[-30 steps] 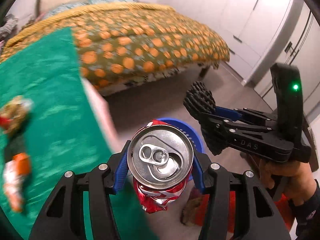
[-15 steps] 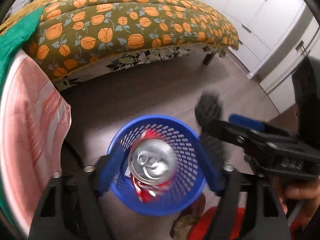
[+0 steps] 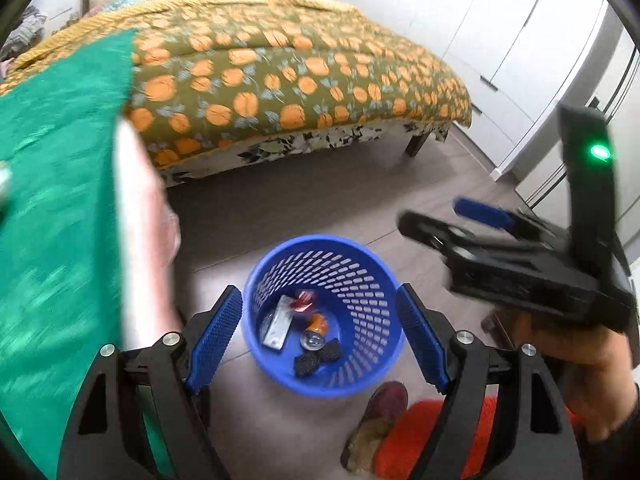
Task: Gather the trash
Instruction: 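Carry red can and black bundle to the blue wastebasket and open both tools, then move both tools back over the remaining trash on the cloth, then grasp the orange-and-white wrapped snack bag with the left tool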
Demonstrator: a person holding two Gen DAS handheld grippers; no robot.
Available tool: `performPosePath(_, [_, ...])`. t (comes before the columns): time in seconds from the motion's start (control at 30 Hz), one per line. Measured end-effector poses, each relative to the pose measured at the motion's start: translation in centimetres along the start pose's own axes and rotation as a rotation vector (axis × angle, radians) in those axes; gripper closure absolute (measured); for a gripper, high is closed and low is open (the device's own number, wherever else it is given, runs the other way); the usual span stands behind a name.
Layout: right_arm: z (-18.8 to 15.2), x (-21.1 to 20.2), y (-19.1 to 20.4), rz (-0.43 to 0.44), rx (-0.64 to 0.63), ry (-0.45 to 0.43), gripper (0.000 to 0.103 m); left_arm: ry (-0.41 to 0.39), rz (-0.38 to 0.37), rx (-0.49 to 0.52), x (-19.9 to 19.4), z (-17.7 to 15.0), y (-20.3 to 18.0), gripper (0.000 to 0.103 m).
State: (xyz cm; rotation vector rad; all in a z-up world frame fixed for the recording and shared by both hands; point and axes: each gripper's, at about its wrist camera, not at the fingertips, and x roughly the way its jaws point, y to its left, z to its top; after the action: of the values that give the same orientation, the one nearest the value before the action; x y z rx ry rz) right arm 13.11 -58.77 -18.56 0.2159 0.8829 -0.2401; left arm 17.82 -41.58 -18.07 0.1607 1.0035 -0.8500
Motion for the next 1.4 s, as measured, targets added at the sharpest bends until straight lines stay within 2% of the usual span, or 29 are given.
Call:
performPosePath(0.13, [0.6, -2.6, 5.1, 0.021, -0.093, -0.114, 0.018, -0.065, 0.005, -0.007, -7.2, -3.3, 2.0, 0.020])
performPosePath(0.27, [1.2, -4.3, 9.6, 0.074, -0.152, -0.174, 0.018, -0.107, 0.060, -0.027, -12.7, -6.9, 6.0, 0.018])
performPosePath(0.43, [-0.6, -5.3, 15.4, 0.195, -0.178, -0.154, 0.018, -0.110, 0.200, -0.089, -17.0, -10.2, 14.3, 0.016])
performPosePath(0.5, [-1.7, -5.5, 17.5, 0.232, -0.191, -0.139, 0.018, -0.130, 0.219, -0.104, -18.2, -10.1, 17.4, 0.016])
performPosePath(0.57, [-3.0, -5.6, 19.5, 0.254, -0.219, -0.129, 0.018, -0.137, 0.223, -0.084, -18.5, -9.2, 19.1, 0.016])
performPosePath(0.67, [-4.6, -5.6, 21.7, 0.279, -0.254, -0.118, 0.018, -0.109, 0.181, -0.017, -17.3, -7.4, 20.4, 0.016])
performPosePath(0.77, [-5.5, -5.4, 22.7, 0.295, -0.270, -0.106, 0.018, -0.058, 0.178, 0.038, -15.3, -5.8, 21.5, 0.016])
performPosePath(0.87, [-5.8, -5.3, 23.1, 0.286, -0.295, -0.114, 0.018, -0.007, 0.171, 0.042, -12.4, -4.3, 22.2, 0.016])
performPosePath(0.97, [-5.7, -5.3, 22.8, 0.283, -0.291, -0.121, 0.018, 0.032, 0.164, 0.032, -10.6, -3.8, 22.5, 0.026])
performPosePath(1.07, [-5.5, -5.2, 22.4, 0.284, -0.279, -0.123, 0.018, 0.031, 0.176, 0.022, -10.0, -3.6, 22.6, 0.037])
performPosePath(1.1, [-5.4, -5.2, 22.2, 0.284, -0.277, -0.123, 0.018, 0.027, 0.186, 0.020, -10.0, -3.7, 22.5, 0.050])
performPosePath(1.13, [-5.4, -5.1, 22.1, 0.283, -0.275, -0.123, 0.018, 0.022, 0.194, 0.015, -10.2, -3.7, 22.5, 0.058])
performPosePath(1.3, [-5.2, -5.5, 21.7, 0.283, -0.261, -0.138, 0.018, -0.045, 0.215, -0.090, -13.2, -5.4, 22.6, 0.060])
performPosePath(1.4, [-5.2, -5.6, 21.7, 0.280, -0.265, -0.143, 0.018, -0.072, 0.269, -0.141, -15.4, -7.1, 22.9, 0.060])
